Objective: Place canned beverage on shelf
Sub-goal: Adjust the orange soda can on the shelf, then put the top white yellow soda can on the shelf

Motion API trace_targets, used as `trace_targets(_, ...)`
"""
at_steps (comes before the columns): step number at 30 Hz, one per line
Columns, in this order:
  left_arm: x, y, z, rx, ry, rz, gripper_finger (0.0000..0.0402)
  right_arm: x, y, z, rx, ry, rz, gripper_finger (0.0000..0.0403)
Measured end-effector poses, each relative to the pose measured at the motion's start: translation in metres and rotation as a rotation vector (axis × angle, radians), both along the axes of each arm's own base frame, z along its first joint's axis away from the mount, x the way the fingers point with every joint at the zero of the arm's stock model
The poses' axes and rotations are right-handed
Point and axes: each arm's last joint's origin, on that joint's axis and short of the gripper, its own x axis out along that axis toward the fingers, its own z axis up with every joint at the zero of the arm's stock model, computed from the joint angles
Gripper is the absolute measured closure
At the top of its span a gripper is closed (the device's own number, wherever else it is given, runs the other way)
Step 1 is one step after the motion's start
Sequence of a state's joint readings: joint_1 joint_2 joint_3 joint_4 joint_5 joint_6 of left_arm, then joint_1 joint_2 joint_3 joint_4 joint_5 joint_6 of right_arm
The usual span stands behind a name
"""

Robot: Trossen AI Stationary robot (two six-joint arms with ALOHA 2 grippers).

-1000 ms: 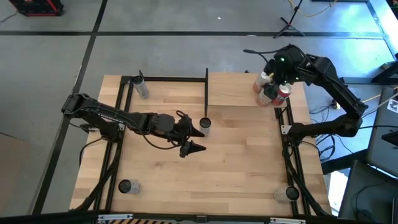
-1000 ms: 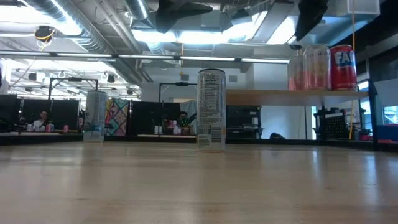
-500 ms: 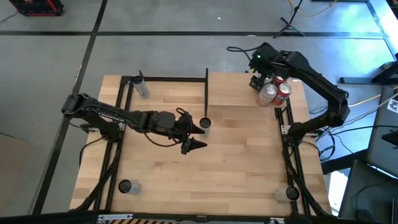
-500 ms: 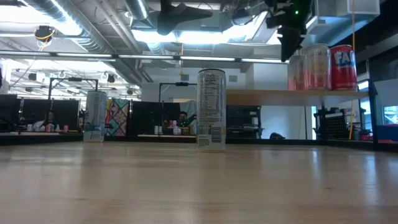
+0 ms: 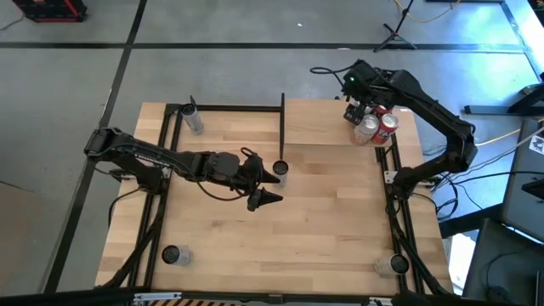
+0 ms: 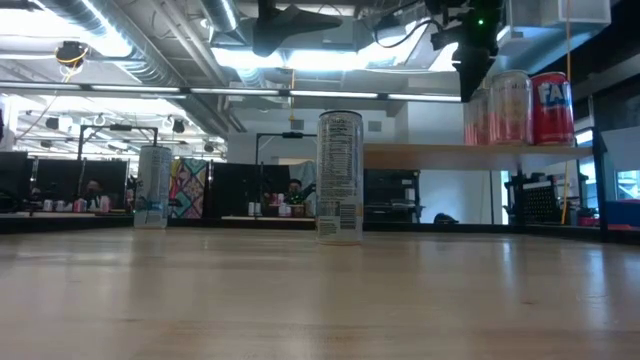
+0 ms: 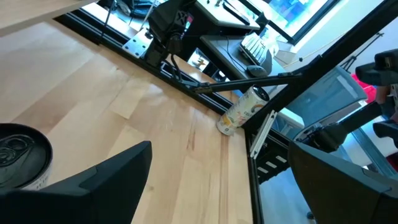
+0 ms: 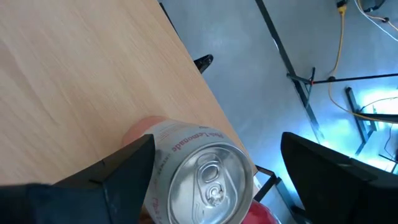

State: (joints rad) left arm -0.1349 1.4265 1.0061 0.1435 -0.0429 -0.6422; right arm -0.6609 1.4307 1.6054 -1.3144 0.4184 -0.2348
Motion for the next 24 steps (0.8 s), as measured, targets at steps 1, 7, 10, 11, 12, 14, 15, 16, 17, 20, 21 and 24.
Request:
trace_targets(1, 0.000, 0.000, 0.000, 0.000, 0.000, 0.000, 0.0029, 0.000, 0.000, 0.000, 0.000, -0.001, -0.001, 0.0068)
trace_targets(7, 0.001, 0.000, 0.004, -0.007, -0.040, 0.000, 0.0029, -0.002, 0.002, 0.001, 0.024, -0.034, -0.029, 0.0068)
trace_targets(10, 0.001, 0.000, 0.003, 0.002, -0.032, -0.001, 0.0029, -0.005, 0.006, 0.008, 0.020, -0.099, -0.011, 0.0068)
trace_targets(11, 0.001, 0.000, 0.003, 0.008, -0.030, -0.005, 0.0029, -0.005, 0.009, 0.010, 0.030, -0.131, 0.005, 0.0068)
trace_targets(12, 0.001, 0.000, 0.003, 0.014, -0.029, -0.008, 0.0029, -0.004, 0.012, 0.012, 0.041, -0.163, 0.017, 0.0068)
trace_targets(14, 0.001, 0.001, 0.002, 0.018, -0.025, -0.009, 0.0029, -0.003, 0.021, 0.015, 0.084, -0.223, 0.055, 0.0068)
trace_targets(15, 0.001, 0.002, 0.002, 0.017, -0.023, -0.013, 0.0029, -0.003, 0.028, 0.017, 0.115, -0.259, 0.077, 0.0068)
trace_targets(16, 0.001, 0.003, 0.002, 0.015, -0.023, -0.017, 0.0029, -0.004, 0.035, 0.021, 0.152, -0.305, 0.100, 0.0068)
trace_targets(17, 0.000, 0.005, 0.003, 0.014, -0.023, -0.019, 0.0029, -0.005, 0.045, 0.025, 0.194, -0.360, 0.128, 0.0068)
trace_targets(20, -0.004, 0.012, 0.007, 0.022, -0.013, -0.002, 0.0029, -0.003, 0.072, 0.036, 0.304, -0.518, 0.225, 0.0068)
trace_targets(21, -0.008, 0.015, 0.008, 0.026, 0.004, 0.004, 0.0029, -0.001, 0.081, 0.040, 0.317, -0.571, 0.257, 0.0068)
trace_targets(24, -0.019, 0.023, 0.011, 0.037, 0.065, 0.045, 0.0029, 0.007, 0.108, 0.044, 0.349, -0.679, 0.349, 0.0068)
